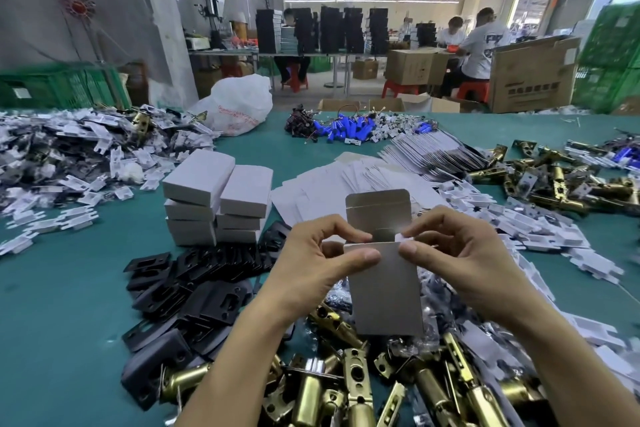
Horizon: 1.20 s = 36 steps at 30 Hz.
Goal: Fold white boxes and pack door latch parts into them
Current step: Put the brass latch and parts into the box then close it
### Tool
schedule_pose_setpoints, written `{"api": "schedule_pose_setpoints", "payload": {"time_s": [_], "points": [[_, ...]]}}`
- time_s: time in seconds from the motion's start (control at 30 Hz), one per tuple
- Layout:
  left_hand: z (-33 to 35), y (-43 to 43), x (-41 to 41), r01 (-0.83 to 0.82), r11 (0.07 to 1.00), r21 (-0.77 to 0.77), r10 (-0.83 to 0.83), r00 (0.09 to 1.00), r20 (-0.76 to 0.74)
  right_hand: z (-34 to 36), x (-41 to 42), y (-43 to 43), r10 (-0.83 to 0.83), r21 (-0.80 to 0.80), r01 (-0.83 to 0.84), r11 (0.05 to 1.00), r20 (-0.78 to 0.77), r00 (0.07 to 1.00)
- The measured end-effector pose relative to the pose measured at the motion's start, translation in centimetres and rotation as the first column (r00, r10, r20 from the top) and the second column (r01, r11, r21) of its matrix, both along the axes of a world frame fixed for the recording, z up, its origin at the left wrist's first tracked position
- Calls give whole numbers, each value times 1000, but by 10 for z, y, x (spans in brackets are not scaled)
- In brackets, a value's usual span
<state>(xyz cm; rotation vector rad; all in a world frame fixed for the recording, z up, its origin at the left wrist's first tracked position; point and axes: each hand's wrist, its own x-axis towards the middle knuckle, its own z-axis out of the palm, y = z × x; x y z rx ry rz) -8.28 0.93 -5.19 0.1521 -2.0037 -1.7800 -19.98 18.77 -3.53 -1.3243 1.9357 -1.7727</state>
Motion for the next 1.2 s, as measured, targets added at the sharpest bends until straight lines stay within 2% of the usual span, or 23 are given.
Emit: {"api": "schedule_pose_setpoints", "payload": {"time_s": [0.13,0.2,0.33,0.47,0.6,0.77,1.0,1.2], "points": [[3,5,2,-11,999,-39,9,999,-45,3,8,-8,-72,-100,64,993,-83,994],[3,8,1,-23,998,-57,17,995,-100,5,14,-12,-51,-164,34,986,-97,994],[-1,12,-1,-57,994,-94,38,981,-192,6,20,-14,6,-202,-21,979,-74,997],[-2,15,-1,-152,977,-149,108,957,-270,5,19,-13,-52,-222,39,974,-50,997],[-1,13,-2,-193,977,-93,166,957,-238,2,14,-12,-130,-176,123,977,-28,991],[6,12,0,-51,992,114,71,982,-177,9,12,-8,-176,-122,166,979,-81,981],[8,10,3,35,991,127,-13,986,-164,19,12,-2,-83,-43,80,996,-73,994],[7,9,2,56,988,143,-35,989,-142,17,10,0,-102,15,105,994,-139,985]]}}
